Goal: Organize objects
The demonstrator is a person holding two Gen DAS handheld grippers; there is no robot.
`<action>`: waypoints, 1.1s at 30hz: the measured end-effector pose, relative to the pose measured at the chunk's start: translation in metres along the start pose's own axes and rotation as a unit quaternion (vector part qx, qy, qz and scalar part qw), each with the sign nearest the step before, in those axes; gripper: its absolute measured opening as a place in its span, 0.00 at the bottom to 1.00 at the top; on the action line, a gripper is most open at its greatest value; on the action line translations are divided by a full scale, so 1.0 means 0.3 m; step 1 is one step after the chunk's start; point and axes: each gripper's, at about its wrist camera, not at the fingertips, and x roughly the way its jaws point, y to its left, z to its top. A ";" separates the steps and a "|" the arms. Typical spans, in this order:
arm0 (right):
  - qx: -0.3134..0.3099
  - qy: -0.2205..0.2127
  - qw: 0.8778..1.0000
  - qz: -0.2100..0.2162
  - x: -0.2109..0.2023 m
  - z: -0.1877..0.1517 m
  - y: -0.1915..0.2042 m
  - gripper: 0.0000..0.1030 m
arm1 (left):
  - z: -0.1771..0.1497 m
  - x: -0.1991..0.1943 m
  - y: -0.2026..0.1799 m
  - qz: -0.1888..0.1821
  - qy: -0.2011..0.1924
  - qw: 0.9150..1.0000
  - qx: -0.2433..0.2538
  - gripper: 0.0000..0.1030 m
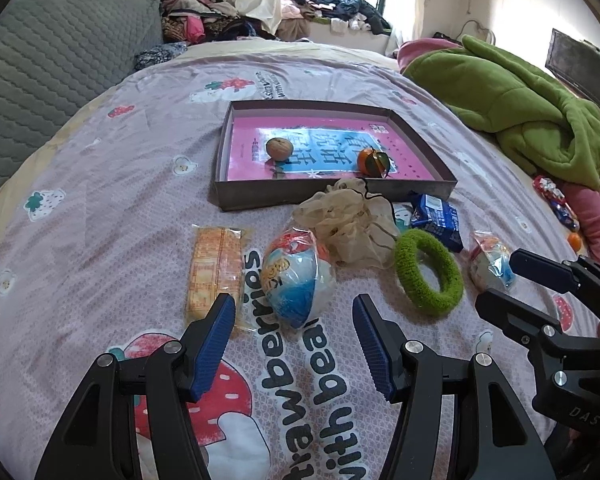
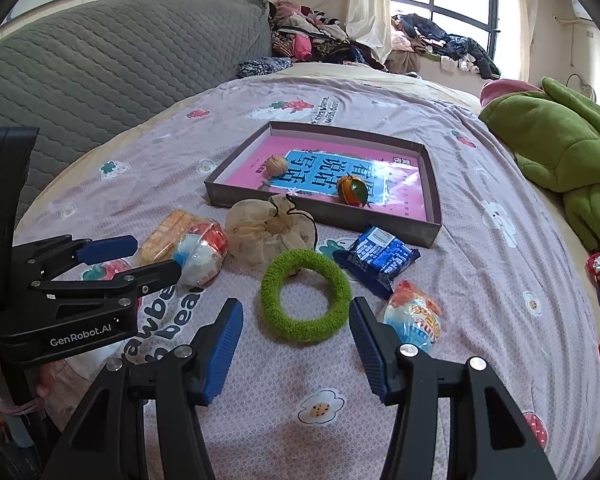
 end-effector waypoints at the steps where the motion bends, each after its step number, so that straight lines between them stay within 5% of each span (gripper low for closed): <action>1: -0.001 0.001 1.000 0.000 0.002 -0.001 0.001 0.53 | 0.002 0.004 0.002 -0.001 0.002 1.000 -0.001 0.61; 33: -0.018 0.021 1.000 0.010 0.103 -0.009 0.026 0.53 | 0.058 0.116 -0.015 0.006 0.026 0.999 0.017 0.61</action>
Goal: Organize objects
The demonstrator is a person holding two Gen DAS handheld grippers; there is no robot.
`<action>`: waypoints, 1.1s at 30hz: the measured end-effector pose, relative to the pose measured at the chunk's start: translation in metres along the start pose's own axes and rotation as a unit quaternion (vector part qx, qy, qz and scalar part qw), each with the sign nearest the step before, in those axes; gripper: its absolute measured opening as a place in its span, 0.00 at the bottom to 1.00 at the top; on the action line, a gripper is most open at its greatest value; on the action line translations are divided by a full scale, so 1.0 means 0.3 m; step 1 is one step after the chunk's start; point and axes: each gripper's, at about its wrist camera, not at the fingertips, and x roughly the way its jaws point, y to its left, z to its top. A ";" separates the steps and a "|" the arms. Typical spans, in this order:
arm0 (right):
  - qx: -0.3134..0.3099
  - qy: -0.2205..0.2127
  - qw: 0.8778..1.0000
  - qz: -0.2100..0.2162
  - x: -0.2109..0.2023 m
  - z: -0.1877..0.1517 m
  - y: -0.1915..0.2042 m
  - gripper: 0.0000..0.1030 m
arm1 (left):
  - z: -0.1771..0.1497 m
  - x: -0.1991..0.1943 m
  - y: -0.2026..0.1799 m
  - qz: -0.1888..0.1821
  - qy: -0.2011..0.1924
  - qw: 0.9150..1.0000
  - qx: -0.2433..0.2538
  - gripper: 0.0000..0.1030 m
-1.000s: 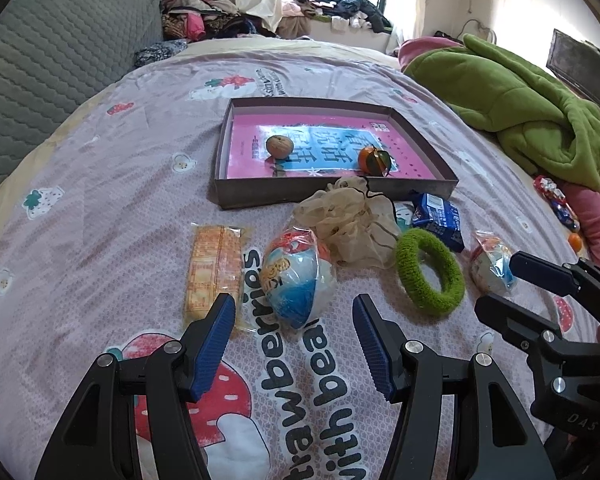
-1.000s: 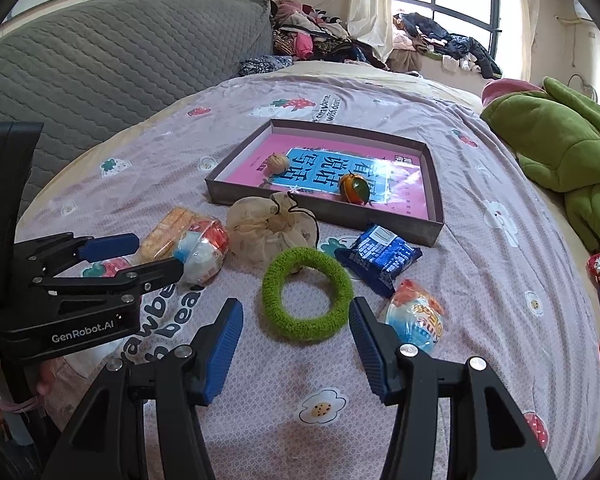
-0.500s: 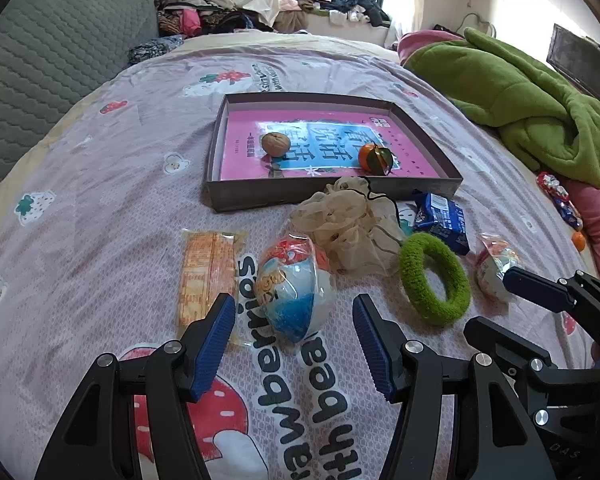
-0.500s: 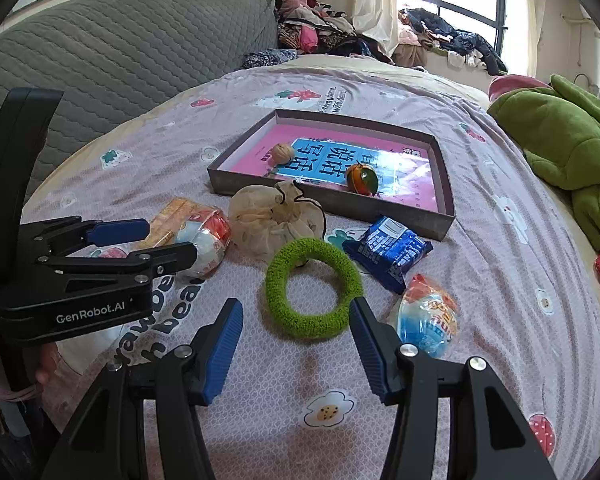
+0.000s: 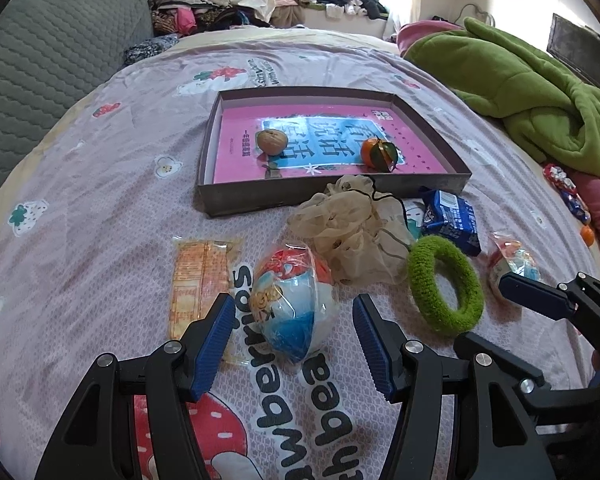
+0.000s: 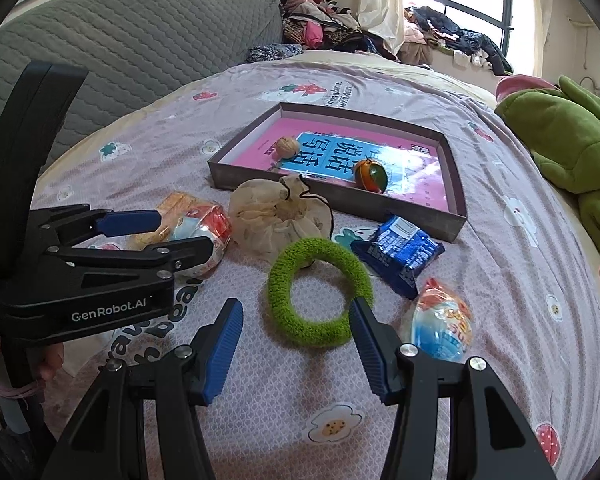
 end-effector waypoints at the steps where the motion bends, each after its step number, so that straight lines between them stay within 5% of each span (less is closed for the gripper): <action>1: -0.003 0.000 1.000 0.000 0.008 0.000 0.004 0.53 | 0.002 0.005 0.000 -0.001 0.002 1.000 0.000 0.61; 20: -0.029 0.010 0.999 -0.020 0.107 0.003 0.022 0.53 | 0.023 0.082 -0.011 0.014 0.022 1.000 0.012 0.61; 33: -0.019 0.022 1.000 -0.006 0.163 0.000 0.004 0.27 | 0.018 0.122 -0.010 0.023 0.031 0.999 0.010 0.58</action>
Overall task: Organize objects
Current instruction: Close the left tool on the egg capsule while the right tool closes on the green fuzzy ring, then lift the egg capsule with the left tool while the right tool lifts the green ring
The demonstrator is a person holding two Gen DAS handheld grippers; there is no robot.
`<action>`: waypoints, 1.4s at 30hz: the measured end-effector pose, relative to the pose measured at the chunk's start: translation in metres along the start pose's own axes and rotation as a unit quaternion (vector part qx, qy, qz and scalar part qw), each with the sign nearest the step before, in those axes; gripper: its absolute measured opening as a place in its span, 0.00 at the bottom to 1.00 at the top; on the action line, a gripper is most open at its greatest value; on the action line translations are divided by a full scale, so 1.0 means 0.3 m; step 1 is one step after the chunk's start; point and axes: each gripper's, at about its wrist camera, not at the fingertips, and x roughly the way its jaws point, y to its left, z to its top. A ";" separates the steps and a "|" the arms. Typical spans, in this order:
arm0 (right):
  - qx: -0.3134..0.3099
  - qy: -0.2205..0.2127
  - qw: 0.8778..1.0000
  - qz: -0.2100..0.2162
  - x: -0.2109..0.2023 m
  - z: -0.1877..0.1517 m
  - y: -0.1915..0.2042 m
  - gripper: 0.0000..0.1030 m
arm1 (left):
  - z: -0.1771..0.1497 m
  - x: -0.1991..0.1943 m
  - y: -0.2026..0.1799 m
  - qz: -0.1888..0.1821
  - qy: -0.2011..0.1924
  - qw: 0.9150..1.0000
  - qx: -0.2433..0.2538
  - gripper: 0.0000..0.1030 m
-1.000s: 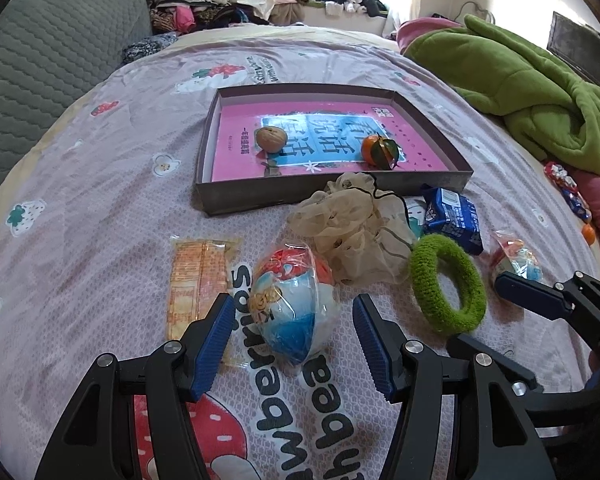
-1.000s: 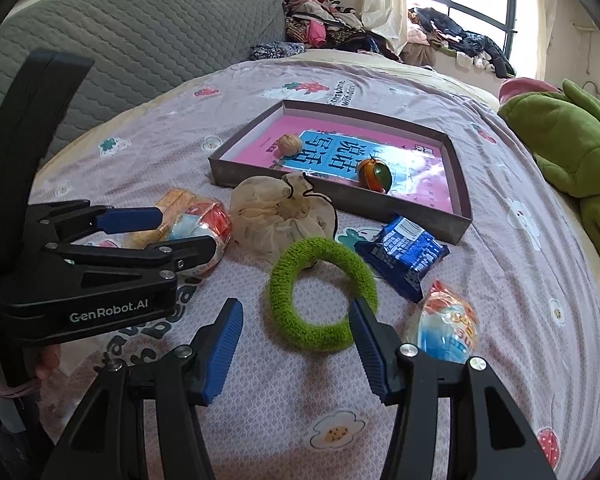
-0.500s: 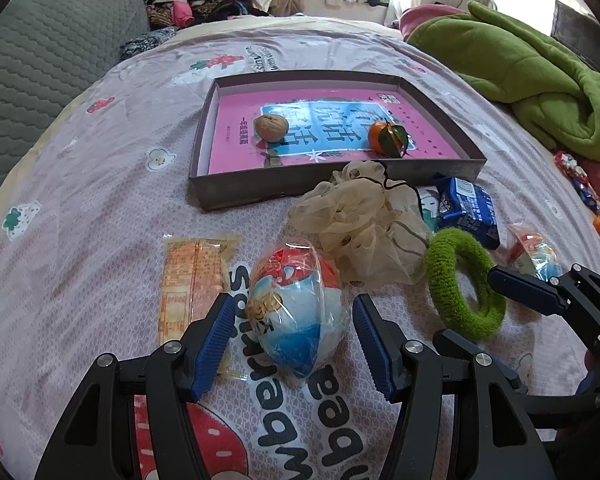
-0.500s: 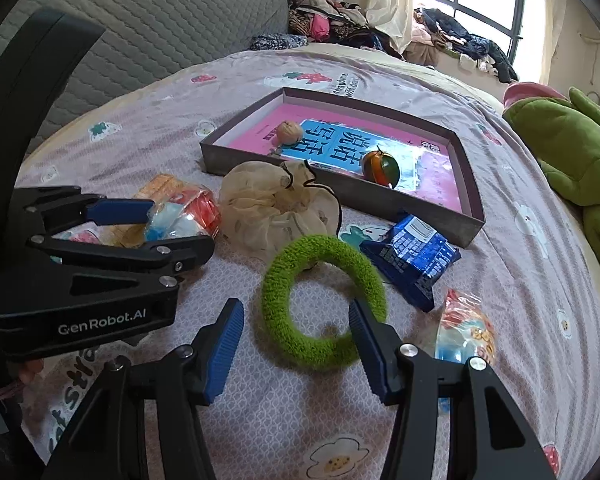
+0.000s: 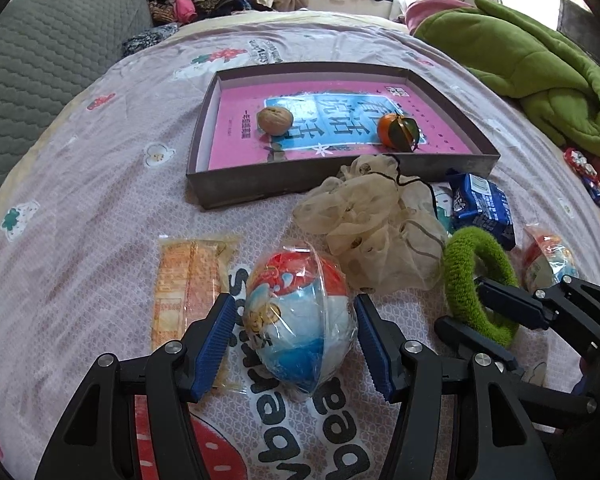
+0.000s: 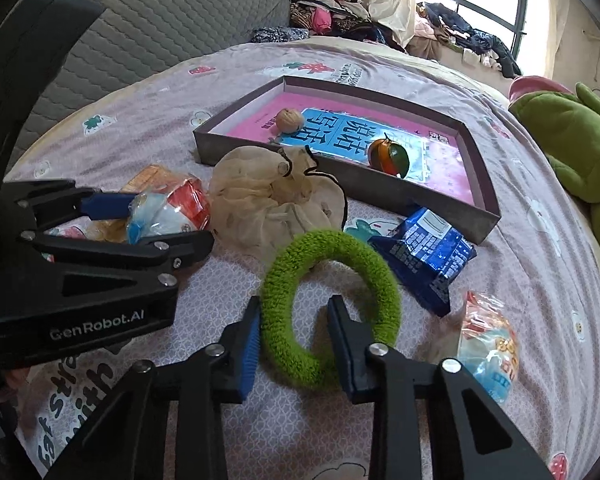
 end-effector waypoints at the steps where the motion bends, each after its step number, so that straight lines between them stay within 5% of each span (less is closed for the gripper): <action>1: 0.001 0.001 1.000 0.004 0.000 -0.001 -0.003 0.24 | -0.002 0.006 0.000 -0.001 0.003 1.000 -0.001 0.57; 42: 0.017 -0.053 0.997 0.050 -0.180 0.006 -0.023 0.16 | -0.013 -0.247 -0.049 0.024 -0.070 0.997 0.006 0.52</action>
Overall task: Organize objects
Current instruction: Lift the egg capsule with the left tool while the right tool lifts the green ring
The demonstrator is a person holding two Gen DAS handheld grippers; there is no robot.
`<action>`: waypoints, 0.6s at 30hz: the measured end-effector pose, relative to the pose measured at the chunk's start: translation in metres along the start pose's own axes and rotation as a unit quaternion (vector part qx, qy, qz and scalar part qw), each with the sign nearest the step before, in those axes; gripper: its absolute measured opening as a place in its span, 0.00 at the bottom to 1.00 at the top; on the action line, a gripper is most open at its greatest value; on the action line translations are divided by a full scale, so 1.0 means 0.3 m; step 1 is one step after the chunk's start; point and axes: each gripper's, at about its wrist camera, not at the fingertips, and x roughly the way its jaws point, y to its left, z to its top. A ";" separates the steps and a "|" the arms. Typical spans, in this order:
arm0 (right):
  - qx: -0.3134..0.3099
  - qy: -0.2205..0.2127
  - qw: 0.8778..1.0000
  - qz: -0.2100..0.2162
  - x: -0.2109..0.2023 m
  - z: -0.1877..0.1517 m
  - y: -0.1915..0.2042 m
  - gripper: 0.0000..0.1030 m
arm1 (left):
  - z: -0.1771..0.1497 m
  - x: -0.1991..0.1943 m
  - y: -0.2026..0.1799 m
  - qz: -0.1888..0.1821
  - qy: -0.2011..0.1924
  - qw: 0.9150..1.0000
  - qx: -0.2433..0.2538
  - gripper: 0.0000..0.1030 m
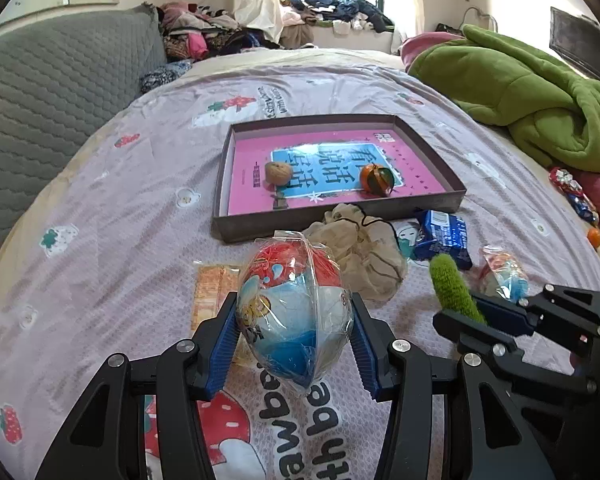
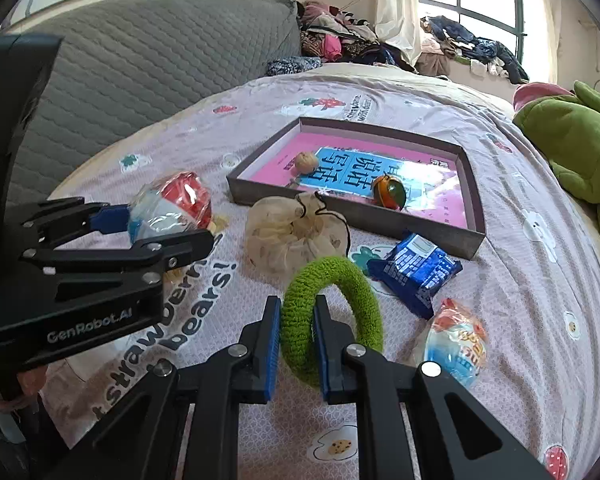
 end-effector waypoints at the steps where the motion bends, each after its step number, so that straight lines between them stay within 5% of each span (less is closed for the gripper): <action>1: 0.002 -0.002 1.000 0.002 -0.007 0.003 -0.002 0.16 | 0.001 -0.012 -0.002 0.001 -0.003 1.000 0.001 0.52; 18: -0.003 -0.037 0.999 0.000 -0.135 0.046 0.000 0.16 | 0.018 -0.150 -0.023 0.010 -0.040 0.999 -0.001 0.52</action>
